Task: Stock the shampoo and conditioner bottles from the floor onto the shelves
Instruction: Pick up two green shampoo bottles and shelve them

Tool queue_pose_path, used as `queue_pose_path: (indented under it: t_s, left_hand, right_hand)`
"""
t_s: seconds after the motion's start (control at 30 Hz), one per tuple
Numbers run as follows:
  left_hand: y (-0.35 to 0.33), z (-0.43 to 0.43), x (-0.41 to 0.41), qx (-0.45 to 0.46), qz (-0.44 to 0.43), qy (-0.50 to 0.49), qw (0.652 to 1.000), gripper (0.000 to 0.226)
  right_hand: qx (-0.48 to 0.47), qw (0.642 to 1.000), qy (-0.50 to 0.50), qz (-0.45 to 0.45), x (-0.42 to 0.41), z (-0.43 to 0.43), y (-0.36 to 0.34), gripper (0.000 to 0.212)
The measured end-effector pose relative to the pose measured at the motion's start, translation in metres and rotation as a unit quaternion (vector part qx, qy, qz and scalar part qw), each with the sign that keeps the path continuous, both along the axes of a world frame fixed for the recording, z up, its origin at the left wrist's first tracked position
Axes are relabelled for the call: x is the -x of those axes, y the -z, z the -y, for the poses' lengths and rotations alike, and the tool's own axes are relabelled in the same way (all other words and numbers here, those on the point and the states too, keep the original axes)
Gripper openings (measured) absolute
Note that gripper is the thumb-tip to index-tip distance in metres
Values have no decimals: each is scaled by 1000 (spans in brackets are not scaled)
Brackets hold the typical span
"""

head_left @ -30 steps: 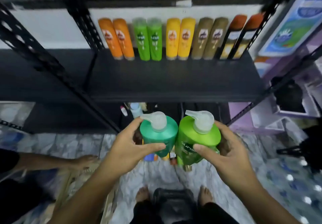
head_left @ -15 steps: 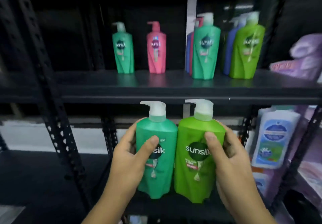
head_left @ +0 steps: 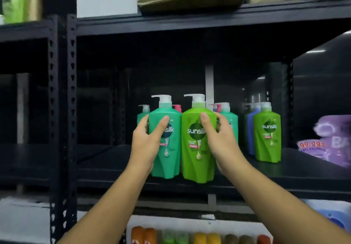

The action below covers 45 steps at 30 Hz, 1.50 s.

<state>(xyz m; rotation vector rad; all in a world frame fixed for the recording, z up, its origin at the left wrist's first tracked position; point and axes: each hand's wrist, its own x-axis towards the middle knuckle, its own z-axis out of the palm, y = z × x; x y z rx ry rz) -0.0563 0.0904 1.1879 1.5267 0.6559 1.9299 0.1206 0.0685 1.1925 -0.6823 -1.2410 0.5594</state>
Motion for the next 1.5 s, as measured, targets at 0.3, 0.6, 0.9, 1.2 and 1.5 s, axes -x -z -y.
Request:
queue_pose_path:
  t_s: [0.3,0.6,0.9,1.2,1.5]
  left_hand:
    - [-1,-48,-4,35,-21,2,999,30]
    - [34,-87,23,31,-234,41,971,103]
    - [19,-129,61,72,-300,-2,951,91]
    - [15,-205,115,119,-316,-119,934,77]
    - [32,-232,122,107,-352,-155,917,88]
  right_hand:
    - [34,998,30,43,-1,-40,-3,36]
    - [101,964,2,247,-29,-67,33,94]
    - [171,954,14,246,-3,-124,21,76]
    - [199,955,43,218,22,-207,24,70]
    - [215,947,80,223,26,-245,36,64]
